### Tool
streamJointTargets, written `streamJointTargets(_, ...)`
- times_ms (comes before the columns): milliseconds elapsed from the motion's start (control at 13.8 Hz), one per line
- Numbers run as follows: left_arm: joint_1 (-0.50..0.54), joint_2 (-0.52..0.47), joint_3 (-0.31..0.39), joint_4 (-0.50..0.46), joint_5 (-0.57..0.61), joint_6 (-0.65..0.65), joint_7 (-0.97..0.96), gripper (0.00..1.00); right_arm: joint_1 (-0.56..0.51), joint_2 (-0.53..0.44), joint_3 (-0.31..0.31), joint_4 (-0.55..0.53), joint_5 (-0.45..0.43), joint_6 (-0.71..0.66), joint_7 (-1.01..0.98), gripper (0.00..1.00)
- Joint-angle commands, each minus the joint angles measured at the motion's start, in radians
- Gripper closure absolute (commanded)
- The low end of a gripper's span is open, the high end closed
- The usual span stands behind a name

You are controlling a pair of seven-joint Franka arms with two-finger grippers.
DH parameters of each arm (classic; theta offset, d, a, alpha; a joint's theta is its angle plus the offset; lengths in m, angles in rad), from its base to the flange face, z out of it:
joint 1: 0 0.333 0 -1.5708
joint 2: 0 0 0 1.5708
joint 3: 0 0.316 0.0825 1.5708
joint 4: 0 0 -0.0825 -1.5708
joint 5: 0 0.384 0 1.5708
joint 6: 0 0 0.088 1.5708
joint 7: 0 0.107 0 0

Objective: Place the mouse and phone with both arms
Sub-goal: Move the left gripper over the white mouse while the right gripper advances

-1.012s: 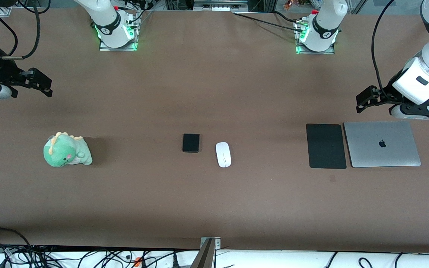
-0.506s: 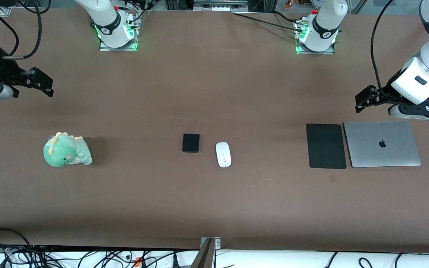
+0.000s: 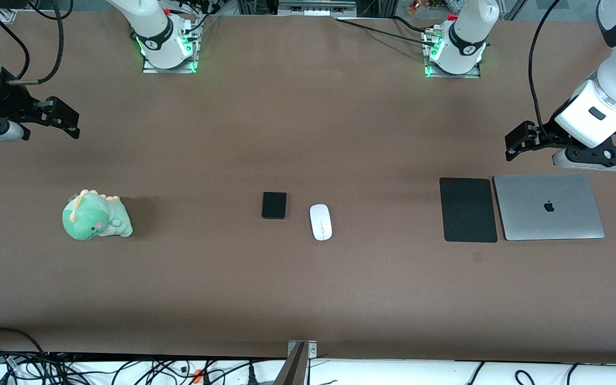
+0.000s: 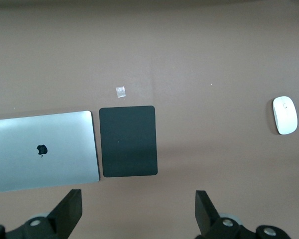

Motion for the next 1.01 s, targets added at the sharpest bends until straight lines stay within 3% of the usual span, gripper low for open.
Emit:
streamJointTargets(0,0.003,-0.007,-0.003,0.013,0.021,-0.019,0.012,0.0,-0.003,-0.017,0.008,-0.002,0.008,-0.016,0.008,0.0)
streamJointTargets(795,0.003,-0.008,-0.014,0.015,0.042,-0.01,0.022,0.0,-0.003,-0.016,0.009,-0.009,0.012,-0.015,0.008,0.0)
streamJointTargets(940,0.005,-0.005,-0.014,0.062,0.049,-0.013,0.021,0.0,-0.001,-0.01,0.011,-0.011,0.012,-0.015,0.008,0.0)
